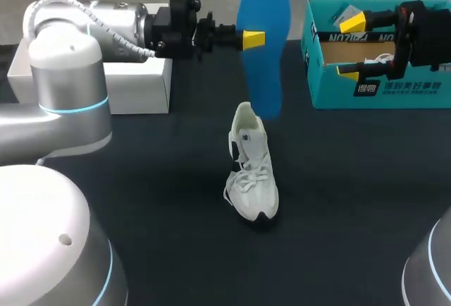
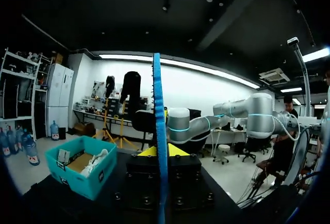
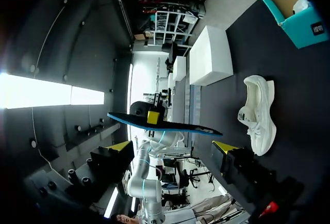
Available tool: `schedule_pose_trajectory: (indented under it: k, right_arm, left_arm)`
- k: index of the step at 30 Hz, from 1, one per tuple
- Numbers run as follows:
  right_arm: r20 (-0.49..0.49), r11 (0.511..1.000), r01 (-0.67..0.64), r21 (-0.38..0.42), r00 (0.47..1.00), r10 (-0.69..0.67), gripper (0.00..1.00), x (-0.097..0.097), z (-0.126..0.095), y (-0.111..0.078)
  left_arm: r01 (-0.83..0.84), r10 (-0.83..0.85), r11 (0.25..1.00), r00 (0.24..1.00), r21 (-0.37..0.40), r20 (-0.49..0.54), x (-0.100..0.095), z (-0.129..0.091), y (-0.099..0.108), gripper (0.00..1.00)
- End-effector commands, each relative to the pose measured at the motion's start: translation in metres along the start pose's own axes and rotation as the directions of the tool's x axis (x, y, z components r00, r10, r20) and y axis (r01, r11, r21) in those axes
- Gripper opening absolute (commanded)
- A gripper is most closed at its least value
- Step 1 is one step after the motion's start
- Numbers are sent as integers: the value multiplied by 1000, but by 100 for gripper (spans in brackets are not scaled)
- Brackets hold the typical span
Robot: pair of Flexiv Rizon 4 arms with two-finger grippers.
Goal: Take the shoe out of the shoebox, open the shoe tongue, remove and reinsert the insole, then place the shoe into the shoebox
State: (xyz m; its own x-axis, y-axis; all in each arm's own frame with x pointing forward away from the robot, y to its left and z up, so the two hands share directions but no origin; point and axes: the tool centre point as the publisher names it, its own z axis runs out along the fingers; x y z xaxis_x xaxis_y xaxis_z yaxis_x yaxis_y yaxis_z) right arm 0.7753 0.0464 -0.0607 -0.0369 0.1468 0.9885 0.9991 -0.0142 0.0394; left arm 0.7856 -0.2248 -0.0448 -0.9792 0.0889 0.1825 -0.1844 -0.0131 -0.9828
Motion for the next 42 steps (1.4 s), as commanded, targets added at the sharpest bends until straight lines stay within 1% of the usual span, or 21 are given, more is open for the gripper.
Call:
schedule_pose_trajectory:
  k: [1, 2, 3, 23, 27, 30, 32, 35, 39, 41, 42]
  right_arm:
    - [2, 1000, 0, 0, 1000, 0, 100, 0, 0, 0]
    - [2, 1000, 0, 0, 1000, 0, 100, 0, 0, 0]
    - [2, 1000, 0, 0, 1000, 0, 100, 0, 0, 0]
    - [2, 1000, 0, 0, 1000, 0, 100, 0, 0, 0]
    - [2, 1000, 0, 0, 1000, 0, 100, 0, 0, 0]
    - [2, 1000, 0, 0, 1000, 0, 100, 0, 0, 0]
    - [2, 1000, 0, 0, 1000, 0, 100, 0, 0, 0]
    - [2, 1000, 0, 0, 1000, 0, 100, 0, 0, 0]
    - [2, 1000, 0, 0, 1000, 0, 100, 0, 0, 0]
    - [55, 1000, 11, 2, 998, -11, 100, 2, 4, 1]
    - [105, 1000, 2, -13, 995, -1, 100, 4, 6, 1]
  left_arm:
    - [736, -736, 677, 677, -25, 3, 1, -3, -3, 0]
    - [787, -787, 617, 617, -18, -23, 0, -3, -4, 0]
    - [834, -834, 551, 549, -29, -51, -1, -3, -4, 0]
    - [834, -834, 551, 549, -29, -51, -1, -3, -4, 0]
    - [891, -891, 454, 453, -18, -28, -3, -4, 1, 0]
    - [910, -910, 414, 413, -5, -24, -4, -5, 4, 0]
    - [931, -931, 364, 364, -1, -39, -6, -6, 7, 0]
    - [943, -942, 331, 331, 6, -55, -8, -6, 9, 0]
    - [943, -940, 333, 333, 10, -69, -8, -6, 12, 0]
    - [937, -933, 350, 349, 12, -82, -8, -4, 13, 0]
    - [936, -933, 353, 353, 10, -78, -8, -3, 14, 0]
